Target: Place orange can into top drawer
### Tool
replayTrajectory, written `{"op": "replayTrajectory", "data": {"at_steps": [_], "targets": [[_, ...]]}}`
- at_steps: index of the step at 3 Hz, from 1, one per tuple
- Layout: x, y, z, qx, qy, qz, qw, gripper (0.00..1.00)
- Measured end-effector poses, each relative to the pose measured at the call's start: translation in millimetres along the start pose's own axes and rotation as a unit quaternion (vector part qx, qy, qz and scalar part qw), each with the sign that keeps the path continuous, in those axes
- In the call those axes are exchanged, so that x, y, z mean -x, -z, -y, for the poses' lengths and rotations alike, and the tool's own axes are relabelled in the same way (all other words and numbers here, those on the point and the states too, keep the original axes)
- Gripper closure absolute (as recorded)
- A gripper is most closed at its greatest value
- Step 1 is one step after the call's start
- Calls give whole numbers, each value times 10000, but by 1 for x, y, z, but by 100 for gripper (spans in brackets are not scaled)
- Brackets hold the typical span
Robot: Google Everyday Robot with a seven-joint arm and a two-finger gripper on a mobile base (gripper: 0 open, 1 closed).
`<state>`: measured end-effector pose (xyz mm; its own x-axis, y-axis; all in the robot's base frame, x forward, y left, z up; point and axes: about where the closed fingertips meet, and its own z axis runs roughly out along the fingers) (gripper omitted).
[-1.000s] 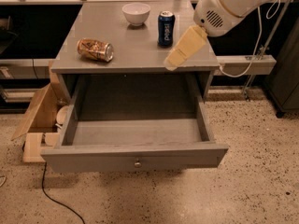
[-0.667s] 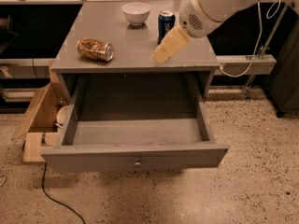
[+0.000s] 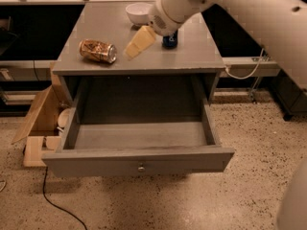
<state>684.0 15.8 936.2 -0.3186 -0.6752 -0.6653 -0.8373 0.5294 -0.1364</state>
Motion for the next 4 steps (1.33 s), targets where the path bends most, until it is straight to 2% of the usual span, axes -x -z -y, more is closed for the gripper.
{"op": "replayTrajectory", "data": {"at_steps": [1,2,3,4], "targets": [[32,-39,2,226,210,133,9994,0],[60,-65,-2,255,488,138,9984,0],[60,-65,-2,255,488,138,9984,0],[64,-82,-6,301,514,-12,9982,0]]}}
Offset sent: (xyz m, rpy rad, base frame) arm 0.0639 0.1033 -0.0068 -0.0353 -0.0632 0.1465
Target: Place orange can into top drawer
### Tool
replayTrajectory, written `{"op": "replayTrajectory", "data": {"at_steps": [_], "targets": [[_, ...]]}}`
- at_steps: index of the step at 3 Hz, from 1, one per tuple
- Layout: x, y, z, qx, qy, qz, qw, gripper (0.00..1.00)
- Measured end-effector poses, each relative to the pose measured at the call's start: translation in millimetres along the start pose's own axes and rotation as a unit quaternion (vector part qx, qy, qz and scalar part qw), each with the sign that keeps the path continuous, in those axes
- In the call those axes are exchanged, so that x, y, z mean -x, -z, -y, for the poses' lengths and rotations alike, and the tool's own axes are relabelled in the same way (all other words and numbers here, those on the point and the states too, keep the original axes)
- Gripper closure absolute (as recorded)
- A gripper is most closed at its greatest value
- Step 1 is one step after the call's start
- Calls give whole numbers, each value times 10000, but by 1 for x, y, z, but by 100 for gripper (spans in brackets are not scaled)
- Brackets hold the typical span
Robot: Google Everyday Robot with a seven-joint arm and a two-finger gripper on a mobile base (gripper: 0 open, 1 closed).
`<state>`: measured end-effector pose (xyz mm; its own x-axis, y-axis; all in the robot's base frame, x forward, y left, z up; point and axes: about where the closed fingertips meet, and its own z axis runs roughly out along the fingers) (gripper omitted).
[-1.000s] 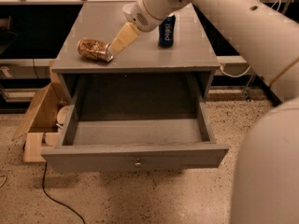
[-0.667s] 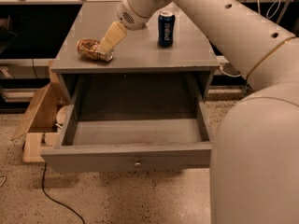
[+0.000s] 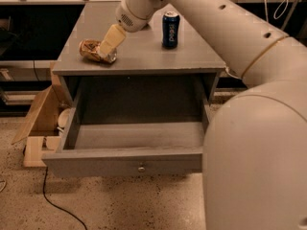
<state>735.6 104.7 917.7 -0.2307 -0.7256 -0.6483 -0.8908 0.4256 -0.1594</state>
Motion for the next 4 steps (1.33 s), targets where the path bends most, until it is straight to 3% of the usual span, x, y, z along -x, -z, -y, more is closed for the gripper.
{"op": "replayTrajectory", "data": {"at_steps": [3,4], "targets": [[25,-84,-14,502,187,-575,9969,0],[24,-104,-18,686,156,-705,9950,18]]}}
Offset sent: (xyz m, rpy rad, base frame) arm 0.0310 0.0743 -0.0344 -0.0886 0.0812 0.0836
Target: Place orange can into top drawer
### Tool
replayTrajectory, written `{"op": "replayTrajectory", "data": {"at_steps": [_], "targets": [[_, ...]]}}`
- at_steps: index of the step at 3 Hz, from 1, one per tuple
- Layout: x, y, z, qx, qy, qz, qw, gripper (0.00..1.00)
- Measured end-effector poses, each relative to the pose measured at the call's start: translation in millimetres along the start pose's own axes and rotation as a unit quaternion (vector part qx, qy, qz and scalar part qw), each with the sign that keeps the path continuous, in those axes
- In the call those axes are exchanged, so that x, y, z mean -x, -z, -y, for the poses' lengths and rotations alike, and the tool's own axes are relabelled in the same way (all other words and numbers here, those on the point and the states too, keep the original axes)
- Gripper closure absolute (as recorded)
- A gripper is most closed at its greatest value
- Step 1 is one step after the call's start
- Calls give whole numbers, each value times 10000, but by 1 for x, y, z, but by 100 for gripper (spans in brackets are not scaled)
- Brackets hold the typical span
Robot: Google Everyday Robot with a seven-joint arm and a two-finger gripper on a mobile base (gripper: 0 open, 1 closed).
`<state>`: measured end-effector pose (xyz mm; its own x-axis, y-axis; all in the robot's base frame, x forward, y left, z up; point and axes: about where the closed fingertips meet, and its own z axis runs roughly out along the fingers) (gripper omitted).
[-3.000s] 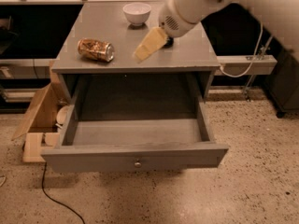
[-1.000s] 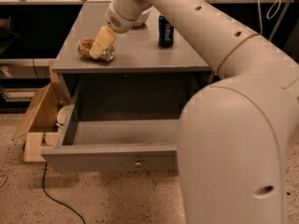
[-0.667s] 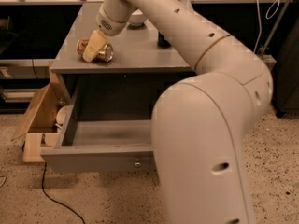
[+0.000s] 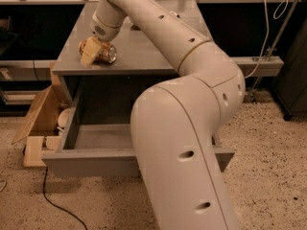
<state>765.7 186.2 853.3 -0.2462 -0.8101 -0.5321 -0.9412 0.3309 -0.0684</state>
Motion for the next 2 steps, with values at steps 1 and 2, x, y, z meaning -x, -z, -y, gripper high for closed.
{"op": "replayTrajectory", "data": {"at_steps": [1,2], "targets": [[0,-14,0,194,-68,65,9998,42],[1,-19,0,375,-120,344,9986,65]]}}
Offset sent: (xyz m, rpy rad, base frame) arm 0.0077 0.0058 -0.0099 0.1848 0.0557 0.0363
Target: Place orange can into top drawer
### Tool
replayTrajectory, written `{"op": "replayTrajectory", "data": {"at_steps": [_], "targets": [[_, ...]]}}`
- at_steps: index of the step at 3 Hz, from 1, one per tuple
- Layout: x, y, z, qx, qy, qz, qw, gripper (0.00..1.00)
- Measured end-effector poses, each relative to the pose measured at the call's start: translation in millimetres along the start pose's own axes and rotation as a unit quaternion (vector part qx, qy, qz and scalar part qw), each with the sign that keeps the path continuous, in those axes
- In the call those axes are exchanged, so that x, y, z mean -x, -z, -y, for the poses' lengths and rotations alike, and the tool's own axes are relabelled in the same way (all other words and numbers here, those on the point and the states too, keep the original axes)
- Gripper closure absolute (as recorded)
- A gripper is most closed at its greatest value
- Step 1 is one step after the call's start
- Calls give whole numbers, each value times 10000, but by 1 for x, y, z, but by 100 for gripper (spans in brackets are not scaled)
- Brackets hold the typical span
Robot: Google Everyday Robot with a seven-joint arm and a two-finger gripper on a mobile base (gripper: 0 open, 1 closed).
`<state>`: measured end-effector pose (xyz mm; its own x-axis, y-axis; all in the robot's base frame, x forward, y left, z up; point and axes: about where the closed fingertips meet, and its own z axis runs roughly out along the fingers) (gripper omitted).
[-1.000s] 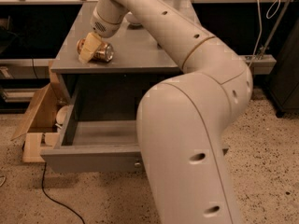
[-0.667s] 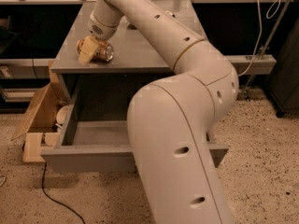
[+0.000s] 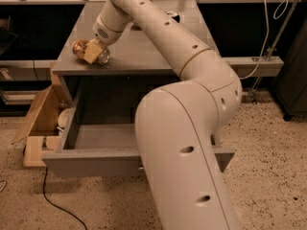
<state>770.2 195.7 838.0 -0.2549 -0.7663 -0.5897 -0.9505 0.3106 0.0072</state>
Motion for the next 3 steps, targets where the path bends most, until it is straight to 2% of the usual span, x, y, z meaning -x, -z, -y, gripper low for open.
{"op": "replayTrajectory", "data": {"at_steps": [1,2,3], "targets": [[-4,30,1,-19,188,635,9978,88],[-25,74,-9,-210,435,1207,9915,100],[-86,104,-37,-235,576,1419,9879,100]]}}
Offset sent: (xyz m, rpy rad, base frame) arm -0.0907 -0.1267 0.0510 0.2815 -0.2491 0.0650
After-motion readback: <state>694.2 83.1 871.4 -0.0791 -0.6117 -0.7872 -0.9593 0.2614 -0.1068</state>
